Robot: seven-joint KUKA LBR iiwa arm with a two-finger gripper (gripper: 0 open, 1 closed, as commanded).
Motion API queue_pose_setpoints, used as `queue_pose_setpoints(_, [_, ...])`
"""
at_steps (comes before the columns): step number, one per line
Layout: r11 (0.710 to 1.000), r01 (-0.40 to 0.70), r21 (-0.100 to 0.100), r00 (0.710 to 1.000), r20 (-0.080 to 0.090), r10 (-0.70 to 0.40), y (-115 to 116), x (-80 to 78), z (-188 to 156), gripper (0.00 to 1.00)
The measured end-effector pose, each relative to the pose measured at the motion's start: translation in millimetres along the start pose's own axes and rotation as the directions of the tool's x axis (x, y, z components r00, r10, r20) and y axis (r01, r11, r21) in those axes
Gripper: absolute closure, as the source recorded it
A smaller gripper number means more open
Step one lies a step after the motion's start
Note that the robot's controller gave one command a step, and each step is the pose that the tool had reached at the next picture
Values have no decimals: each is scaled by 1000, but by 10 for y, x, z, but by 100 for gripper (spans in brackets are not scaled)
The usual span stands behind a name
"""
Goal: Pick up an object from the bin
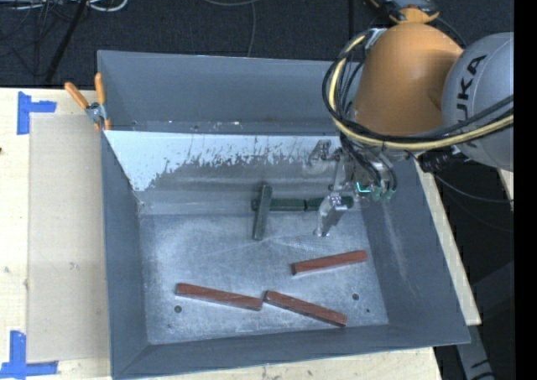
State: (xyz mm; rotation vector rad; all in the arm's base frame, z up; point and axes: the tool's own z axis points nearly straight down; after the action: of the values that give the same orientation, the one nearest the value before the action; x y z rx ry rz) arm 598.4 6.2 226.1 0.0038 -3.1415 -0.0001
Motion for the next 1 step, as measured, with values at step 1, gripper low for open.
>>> queue_pose_setpoints(1, [1000, -31, -1, 999, 5, 31, -221, 120, 544, 0])
